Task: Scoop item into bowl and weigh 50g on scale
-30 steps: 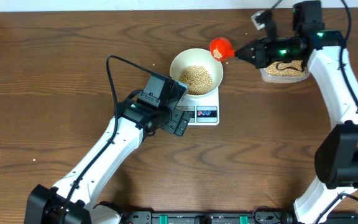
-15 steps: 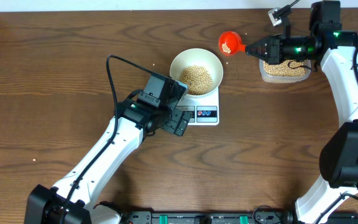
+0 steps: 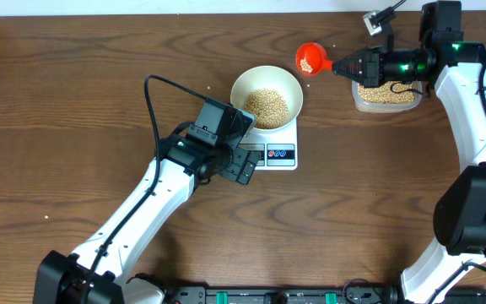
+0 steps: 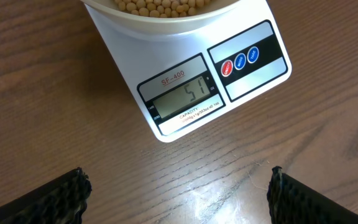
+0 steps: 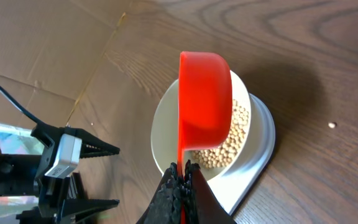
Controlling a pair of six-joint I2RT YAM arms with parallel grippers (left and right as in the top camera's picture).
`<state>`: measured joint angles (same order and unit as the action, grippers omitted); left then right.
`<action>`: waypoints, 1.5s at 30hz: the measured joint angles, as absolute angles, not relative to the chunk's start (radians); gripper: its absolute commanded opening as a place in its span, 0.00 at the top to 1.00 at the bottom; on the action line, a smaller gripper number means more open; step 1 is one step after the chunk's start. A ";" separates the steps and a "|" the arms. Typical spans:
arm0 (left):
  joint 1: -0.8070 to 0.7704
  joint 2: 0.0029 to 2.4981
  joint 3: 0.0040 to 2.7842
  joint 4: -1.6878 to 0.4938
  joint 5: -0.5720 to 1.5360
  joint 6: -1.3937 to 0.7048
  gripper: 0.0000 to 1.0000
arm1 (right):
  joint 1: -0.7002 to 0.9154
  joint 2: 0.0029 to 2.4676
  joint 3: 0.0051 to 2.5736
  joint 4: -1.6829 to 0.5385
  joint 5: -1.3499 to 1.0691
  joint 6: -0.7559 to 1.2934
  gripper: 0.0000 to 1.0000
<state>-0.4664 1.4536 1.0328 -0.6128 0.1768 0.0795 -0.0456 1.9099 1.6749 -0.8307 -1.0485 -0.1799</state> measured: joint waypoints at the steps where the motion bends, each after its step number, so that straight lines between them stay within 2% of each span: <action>1: -0.466 1.454 1.033 -0.613 0.177 0.080 0.07 | -0.052 1.910 1.675 -0.841 -1.045 -0.179 0.99; 4: -0.466 1.454 1.033 -0.613 0.177 0.080 0.07 | -0.114 1.910 1.675 -0.876 -1.039 -0.176 0.99; 10: -0.466 1.454 1.033 -0.613 0.177 0.080 0.07 | -0.390 1.907 1.681 -0.951 -0.960 -0.172 0.98; 15: -0.466 1.454 1.033 -0.613 0.177 0.080 0.07 | -0.449 1.900 1.682 -1.008 -0.800 -0.172 0.98; 22: -0.466 1.454 1.033 -0.613 0.177 0.080 0.07 | -0.327 1.897 1.682 -1.009 -0.495 -0.163 0.98; 34: -0.466 1.454 1.033 -0.613 0.177 0.080 0.07 | 0.025 1.895 1.683 -0.974 0.210 -0.083 0.99; 45: -0.466 1.454 1.033 -0.613 0.177 0.080 0.07 | 0.151 1.895 1.683 -0.972 0.491 -0.076 0.99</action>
<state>-0.4664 1.4536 1.0328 -0.6128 0.1768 0.0795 0.1509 1.8950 1.6833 -0.9718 0.4908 -0.0757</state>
